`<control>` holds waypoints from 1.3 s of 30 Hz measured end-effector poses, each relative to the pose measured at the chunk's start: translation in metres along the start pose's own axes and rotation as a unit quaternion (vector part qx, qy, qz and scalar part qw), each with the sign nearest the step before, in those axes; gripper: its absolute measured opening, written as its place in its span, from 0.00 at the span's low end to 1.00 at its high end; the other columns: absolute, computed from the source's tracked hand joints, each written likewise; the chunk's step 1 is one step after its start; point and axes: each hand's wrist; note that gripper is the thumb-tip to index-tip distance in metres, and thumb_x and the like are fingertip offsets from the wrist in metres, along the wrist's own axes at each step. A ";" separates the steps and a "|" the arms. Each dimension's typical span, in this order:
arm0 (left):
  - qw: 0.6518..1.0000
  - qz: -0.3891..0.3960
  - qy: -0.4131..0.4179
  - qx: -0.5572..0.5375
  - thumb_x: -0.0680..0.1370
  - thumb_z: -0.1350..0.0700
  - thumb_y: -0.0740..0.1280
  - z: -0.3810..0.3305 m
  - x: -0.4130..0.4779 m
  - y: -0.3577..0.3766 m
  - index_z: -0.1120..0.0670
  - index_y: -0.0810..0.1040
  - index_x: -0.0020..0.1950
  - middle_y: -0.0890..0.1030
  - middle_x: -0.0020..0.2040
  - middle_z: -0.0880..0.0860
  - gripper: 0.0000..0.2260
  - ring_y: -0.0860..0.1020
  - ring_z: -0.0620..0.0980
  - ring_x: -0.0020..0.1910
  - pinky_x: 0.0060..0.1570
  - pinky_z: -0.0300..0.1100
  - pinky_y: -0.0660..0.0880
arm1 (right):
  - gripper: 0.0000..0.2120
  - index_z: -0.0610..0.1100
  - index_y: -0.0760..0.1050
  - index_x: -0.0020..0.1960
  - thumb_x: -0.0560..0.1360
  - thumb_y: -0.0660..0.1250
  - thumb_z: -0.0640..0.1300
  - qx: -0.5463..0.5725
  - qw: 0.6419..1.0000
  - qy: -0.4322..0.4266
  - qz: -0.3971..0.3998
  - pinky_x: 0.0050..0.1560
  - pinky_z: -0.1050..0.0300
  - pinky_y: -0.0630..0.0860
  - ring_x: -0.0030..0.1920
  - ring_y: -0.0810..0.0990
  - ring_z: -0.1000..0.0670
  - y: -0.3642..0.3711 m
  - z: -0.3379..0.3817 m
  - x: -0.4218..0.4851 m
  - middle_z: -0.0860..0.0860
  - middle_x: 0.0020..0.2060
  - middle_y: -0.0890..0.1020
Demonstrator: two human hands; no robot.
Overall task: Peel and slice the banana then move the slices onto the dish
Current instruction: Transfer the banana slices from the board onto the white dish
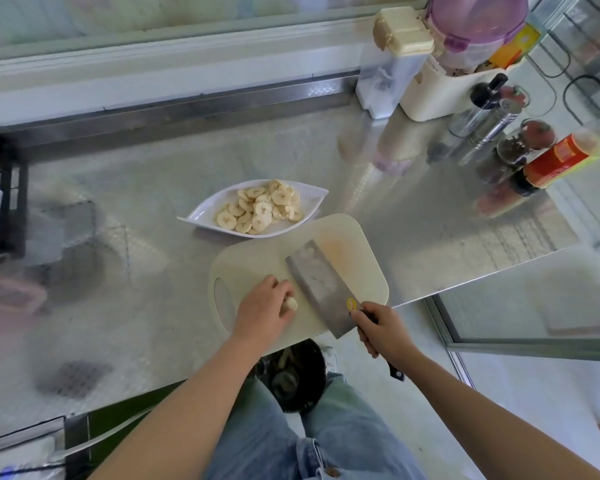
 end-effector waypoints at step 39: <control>0.951 -0.189 -0.188 -0.156 0.72 0.63 0.72 0.045 0.100 -0.084 0.58 0.77 0.60 0.76 0.56 0.56 0.17 0.78 0.54 0.48 0.51 0.43 0.72 | 0.13 0.41 0.68 0.35 0.77 0.62 0.43 0.075 0.997 -0.025 -0.009 0.24 0.58 0.69 0.22 0.70 0.49 0.020 0.120 0.085 0.46 0.28 0.74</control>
Point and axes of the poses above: each hand's wrist, its own x-axis towards the middle knuckle, its own y-axis out of the palm, z = x × y
